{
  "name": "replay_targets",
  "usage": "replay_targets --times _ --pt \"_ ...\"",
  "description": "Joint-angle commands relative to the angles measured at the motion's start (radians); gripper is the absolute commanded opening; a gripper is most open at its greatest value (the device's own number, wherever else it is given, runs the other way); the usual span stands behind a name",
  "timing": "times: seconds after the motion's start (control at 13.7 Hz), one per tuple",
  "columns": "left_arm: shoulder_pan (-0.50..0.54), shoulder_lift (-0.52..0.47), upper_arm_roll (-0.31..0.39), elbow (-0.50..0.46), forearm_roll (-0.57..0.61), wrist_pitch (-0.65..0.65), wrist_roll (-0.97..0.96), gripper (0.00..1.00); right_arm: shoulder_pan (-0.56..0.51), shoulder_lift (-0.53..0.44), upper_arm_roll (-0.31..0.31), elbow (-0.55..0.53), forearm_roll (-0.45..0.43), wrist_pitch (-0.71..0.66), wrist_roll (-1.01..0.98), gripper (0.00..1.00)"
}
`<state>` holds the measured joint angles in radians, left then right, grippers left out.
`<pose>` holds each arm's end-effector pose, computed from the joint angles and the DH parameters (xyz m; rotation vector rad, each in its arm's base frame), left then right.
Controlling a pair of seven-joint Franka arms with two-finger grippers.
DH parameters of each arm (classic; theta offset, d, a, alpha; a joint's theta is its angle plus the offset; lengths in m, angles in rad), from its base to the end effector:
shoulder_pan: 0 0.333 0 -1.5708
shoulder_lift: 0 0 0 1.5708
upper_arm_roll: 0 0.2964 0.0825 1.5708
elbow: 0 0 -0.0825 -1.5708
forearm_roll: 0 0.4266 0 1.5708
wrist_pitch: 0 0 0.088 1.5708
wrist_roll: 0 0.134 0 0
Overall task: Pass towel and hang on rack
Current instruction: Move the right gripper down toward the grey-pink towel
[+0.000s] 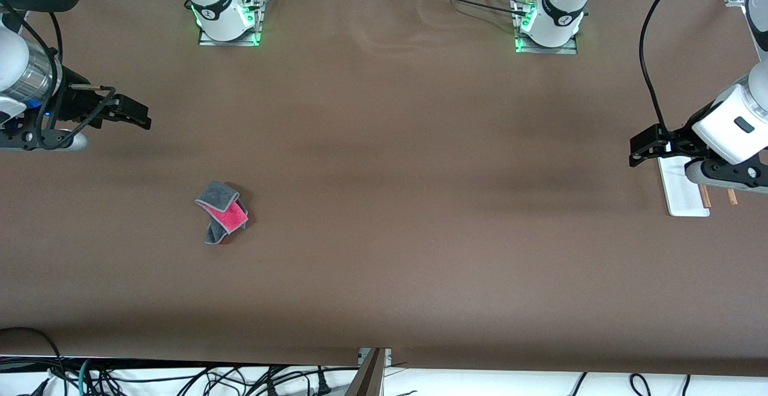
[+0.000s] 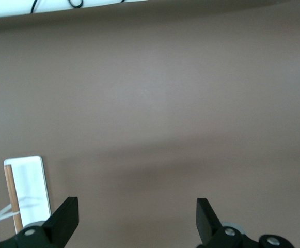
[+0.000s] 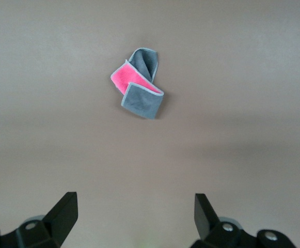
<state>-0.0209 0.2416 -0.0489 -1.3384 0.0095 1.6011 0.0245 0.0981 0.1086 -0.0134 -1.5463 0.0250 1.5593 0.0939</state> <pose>0.6678 -0.0420 0.5477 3.1354 -0.1458 0.0335 0.6184 0.0562 0.5233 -3.1229 0.0158 0.1521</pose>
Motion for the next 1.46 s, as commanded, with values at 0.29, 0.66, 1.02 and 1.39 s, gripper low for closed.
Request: replay_targets --times 0.29,0.66,1.02,1.39 --pt "0.022 -0.251 -0.001 -0.364 -0.019 0.158 -0.06 1.0 0.002 0.032 0.006 -0.023 -0.022 0.01 -0.028 1.0" --pt "0.044 -0.256 -0.02 -0.361 -0.017 0.148 -0.049 1.0 0.011 0.242 0.006 -0.031 -0.02 0.184 0.134 1.0" --pt "0.045 -0.239 -0.022 -0.354 -0.017 0.119 -0.046 1.0 0.045 0.425 0.007 -0.081 -0.016 0.419 0.322 1.0" --pt "0.05 -0.223 -0.022 -0.341 -0.016 0.111 -0.044 1.0 0.086 0.529 0.007 -0.09 -0.011 0.591 0.398 0.99"
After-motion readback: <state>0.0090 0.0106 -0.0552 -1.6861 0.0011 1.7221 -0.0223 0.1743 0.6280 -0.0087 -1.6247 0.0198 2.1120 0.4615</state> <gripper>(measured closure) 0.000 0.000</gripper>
